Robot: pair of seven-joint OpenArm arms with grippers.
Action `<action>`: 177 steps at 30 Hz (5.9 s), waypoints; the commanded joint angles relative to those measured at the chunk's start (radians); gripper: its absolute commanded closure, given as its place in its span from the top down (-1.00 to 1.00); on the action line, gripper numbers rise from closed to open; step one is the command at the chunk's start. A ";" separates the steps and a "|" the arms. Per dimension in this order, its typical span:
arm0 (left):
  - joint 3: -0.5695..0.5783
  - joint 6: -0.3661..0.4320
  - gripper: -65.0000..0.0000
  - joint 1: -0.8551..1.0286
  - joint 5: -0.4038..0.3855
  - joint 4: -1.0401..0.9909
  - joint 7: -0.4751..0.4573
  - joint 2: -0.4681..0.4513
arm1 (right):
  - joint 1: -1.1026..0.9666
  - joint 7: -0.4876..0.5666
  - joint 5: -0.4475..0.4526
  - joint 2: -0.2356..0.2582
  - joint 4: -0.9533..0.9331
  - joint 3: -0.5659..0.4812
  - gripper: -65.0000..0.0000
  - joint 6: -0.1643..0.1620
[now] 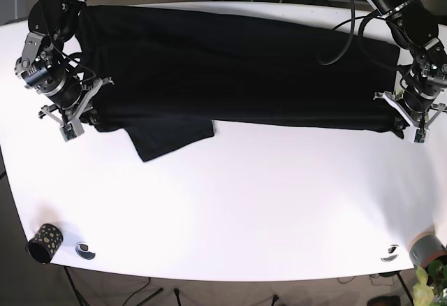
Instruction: Fold the T-shirt properly
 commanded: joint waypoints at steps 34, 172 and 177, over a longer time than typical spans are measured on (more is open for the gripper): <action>0.030 -0.015 0.22 0.148 0.004 0.155 0.007 0.025 | -0.138 0.019 0.014 -0.135 0.123 0.149 0.48 0.009; 0.171 0.027 -0.03 -0.167 0.007 -0.358 0.002 0.005 | 0.416 0.146 -0.173 -0.094 -0.405 -0.204 -1.00 -0.106; 0.171 0.027 -0.03 -0.167 0.007 -0.358 0.002 0.005 | 0.300 0.083 -0.173 -0.104 -0.236 -0.131 -1.00 -0.103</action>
